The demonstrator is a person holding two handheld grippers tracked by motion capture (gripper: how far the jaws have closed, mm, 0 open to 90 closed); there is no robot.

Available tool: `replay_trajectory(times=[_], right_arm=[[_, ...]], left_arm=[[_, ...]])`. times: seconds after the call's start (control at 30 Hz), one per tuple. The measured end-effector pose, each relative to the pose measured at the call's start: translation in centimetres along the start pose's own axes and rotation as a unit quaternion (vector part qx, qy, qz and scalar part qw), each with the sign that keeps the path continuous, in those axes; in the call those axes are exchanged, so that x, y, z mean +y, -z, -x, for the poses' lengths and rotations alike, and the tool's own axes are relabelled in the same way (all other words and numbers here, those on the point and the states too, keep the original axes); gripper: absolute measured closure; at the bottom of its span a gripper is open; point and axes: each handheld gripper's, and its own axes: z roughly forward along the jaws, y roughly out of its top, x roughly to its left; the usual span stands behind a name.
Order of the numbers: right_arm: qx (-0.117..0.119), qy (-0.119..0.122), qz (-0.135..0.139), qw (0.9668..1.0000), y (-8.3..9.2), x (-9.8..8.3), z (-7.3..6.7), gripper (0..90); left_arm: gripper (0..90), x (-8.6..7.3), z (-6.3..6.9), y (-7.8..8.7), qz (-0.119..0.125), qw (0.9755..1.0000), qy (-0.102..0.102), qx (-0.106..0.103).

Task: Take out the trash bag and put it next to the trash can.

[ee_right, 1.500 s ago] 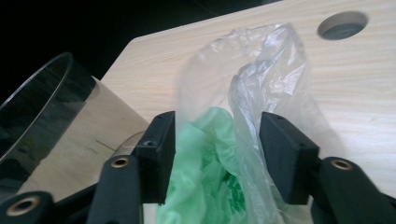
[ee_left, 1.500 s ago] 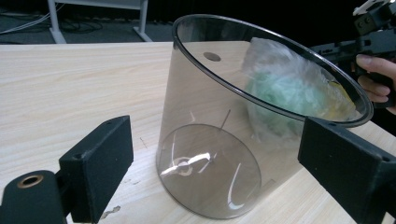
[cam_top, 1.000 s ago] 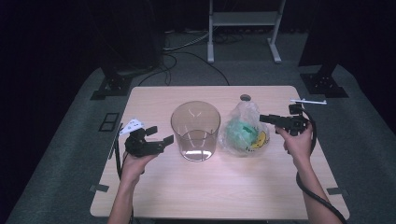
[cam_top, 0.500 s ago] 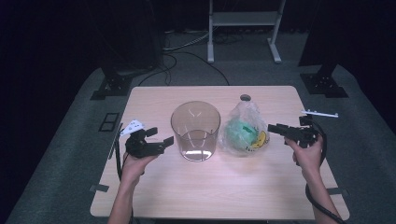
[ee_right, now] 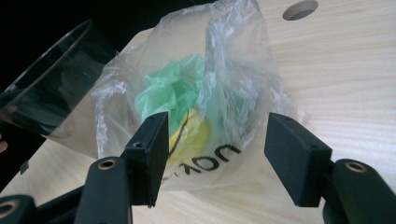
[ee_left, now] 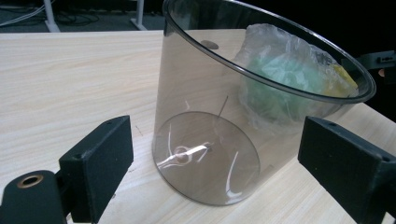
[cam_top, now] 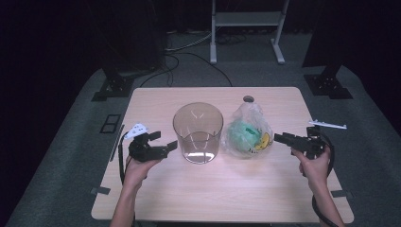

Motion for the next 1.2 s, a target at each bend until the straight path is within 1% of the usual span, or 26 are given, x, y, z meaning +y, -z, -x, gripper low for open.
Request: replay_trajectory(times=[0.13,0.3,0.47,0.57,0.63,0.67,0.93,1.07,1.1,1.2], right_arm=[[0.0,0.004,-0.001,1.0,0.1,-0.7,0.1,39.6],[0.002,0.002,0.002,1.0,0.4,-1.4,0.2,39.6],[-0.002,0.002,0.006,1.0,0.8,-2.4,0.4,39.3],[-0.005,0.003,0.008,0.9999,1.1,-3.0,0.5,39.2],[-0.008,0.004,0.009,0.9999,1.3,-3.6,0.6,38.8],[-0.011,0.005,0.009,0.9999,1.4,-3.8,0.6,38.3],[-0.016,-0.001,0.02,0.9997,2.0,-5.9,1.0,37.5],[-0.014,-0.002,0.022,0.9997,2.6,-6.6,0.9,37.5],[-0.015,0.001,0.023,0.9996,2.8,-6.8,0.8,37.4],[-0.018,0.005,0.027,0.9995,3.3,-7.5,0.6,37.2]], left_arm=[[9.2,-0.2,0.0,0.0,-0.004,1.0,-0.001,0.0],[9.2,-0.4,0.1,-0.1,-0.006,1.0,-0.001,-0.001],[9.2,-0.6,0.2,-0.2,-0.011,0.9999,-0.002,-0.003],[9.2,-0.7,0.2,-0.2,-0.013,0.9999,-0.003,-0.003],[9.2,-0.7,0.2,-0.3,-0.009,1.0,0.001,-0.005],[9.2,-0.6,0.2,-0.3,-0.009,0.9999,-0.001,-0.005],[9.2,-0.8,0.2,-0.2,-0.011,0.9999,-0.001,-0.004],[9.2,-0.8,0.3,-0.3,-0.013,0.9999,-0.002,-0.006],[9.2,-0.8,0.3,-0.2,-0.01,0.9999,0.0,-0.006],[9.2,-0.8,0.3,-0.1,-0.009,0.9999,-0.002,-0.007]])
